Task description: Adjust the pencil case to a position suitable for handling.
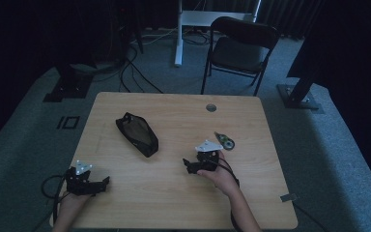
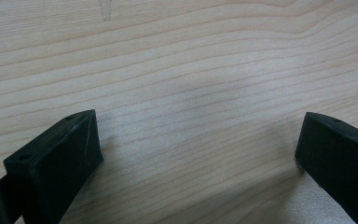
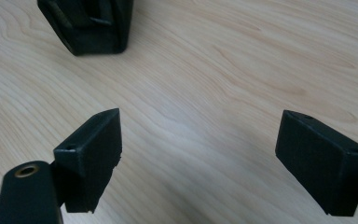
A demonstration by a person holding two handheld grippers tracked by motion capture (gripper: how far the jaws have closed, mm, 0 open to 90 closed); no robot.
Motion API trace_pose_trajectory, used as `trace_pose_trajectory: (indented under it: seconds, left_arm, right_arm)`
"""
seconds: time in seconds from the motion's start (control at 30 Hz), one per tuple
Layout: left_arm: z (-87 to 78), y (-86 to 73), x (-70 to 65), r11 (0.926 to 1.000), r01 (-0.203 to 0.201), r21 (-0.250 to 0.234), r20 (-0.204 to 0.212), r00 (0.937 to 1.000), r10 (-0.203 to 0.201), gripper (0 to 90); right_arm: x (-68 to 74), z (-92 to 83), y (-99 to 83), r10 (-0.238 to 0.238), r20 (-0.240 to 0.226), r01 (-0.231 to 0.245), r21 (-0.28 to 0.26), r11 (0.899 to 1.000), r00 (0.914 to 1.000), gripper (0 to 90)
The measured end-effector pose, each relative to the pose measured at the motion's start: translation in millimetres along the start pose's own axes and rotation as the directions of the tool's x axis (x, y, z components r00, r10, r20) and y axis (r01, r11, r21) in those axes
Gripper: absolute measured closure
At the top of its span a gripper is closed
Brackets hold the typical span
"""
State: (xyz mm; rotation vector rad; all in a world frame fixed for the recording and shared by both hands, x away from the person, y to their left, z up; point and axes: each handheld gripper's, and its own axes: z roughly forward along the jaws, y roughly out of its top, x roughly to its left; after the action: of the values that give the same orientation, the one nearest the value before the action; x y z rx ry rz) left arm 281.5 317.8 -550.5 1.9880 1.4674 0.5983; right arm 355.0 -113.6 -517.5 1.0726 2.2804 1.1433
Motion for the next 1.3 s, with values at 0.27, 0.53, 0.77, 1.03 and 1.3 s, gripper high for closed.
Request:
trace_pose_trajectory:
  seconds: [0.27,0.53,0.77,1.03,1.3]
  left_arm:
    - [0.1,0.0,0.2,1.0,-0.002,0.0,0.001,1.0,0.002,0.2]
    - [0.1,0.0,0.2,1.0,-0.002,0.0,0.002,1.0,0.002,0.2]
    - [0.1,0.0,0.1,1.0,-0.001,0.0,0.001,1.0,0.001,0.2]
    - [0.0,0.1,0.2,1.0,-0.002,0.002,0.001,1.0,0.002,0.2]
    - [0.0,0.2,0.2,1.0,-0.002,0.002,0.001,1.0,0.002,0.2]
  right_arm:
    - [18.1,15.3,12.1,-0.002,-0.034,0.001,-0.02,1.0,0.9994,14.2]
    - [31.9,31.8,20.3,-0.021,-0.058,0.02,-0.018,1.0,0.9981,14.2]
    - [38.3,41.3,23.1,-0.024,-0.068,0.024,-0.014,1.0,0.9974,14.3]
    - [47.0,50.9,32.5,-0.029,-0.077,0.027,-0.03,0.999,0.9966,14.2]
    - [54.1,56.6,44.8,-0.04,-0.091,0.037,-0.043,0.998,0.995,14.2]
